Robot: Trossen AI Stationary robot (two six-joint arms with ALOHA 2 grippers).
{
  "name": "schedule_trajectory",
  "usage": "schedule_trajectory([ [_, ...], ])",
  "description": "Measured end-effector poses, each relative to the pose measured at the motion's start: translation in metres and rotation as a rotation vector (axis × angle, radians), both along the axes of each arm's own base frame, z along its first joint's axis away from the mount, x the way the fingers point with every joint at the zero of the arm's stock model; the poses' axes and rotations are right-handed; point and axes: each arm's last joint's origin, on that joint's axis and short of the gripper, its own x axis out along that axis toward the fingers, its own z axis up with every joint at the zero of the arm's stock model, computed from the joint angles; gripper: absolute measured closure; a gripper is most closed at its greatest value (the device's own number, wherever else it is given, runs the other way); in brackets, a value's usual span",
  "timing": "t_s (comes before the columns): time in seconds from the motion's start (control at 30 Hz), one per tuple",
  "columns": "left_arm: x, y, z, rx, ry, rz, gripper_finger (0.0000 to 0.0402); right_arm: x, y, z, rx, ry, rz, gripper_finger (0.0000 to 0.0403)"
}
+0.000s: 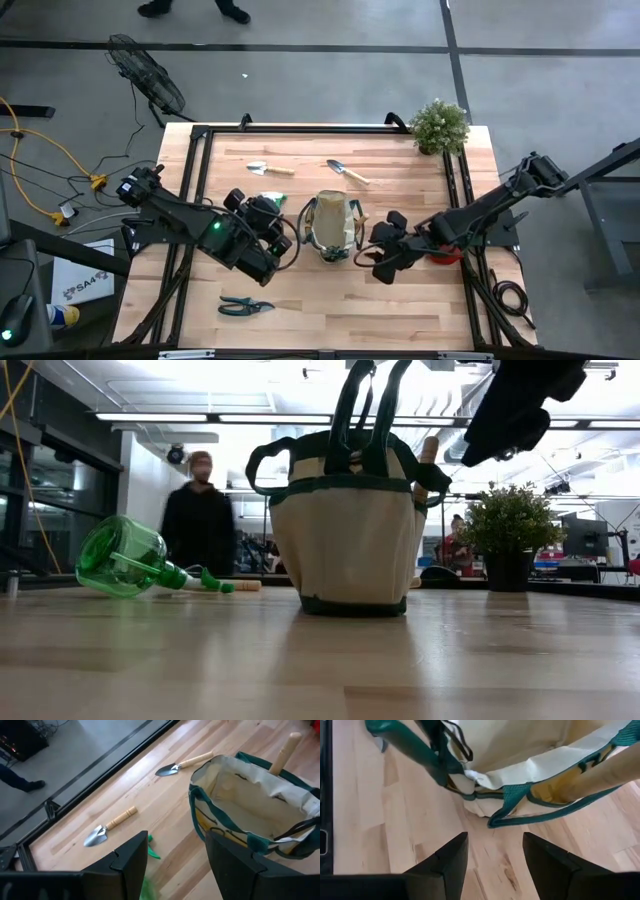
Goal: Pick & Place Garden tools in Gardening bag
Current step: Put the brown trowel into the white gardening bag
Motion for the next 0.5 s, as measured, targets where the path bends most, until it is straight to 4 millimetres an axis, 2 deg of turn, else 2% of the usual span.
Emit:
schedule_trajectory([
  [0.5, 0.001, 0.000, 0.000, -0.007, -0.012, 0.007, 0.0208, 0.015, 0.000, -0.013, -0.083, -0.028, -0.024, 0.0222],
])
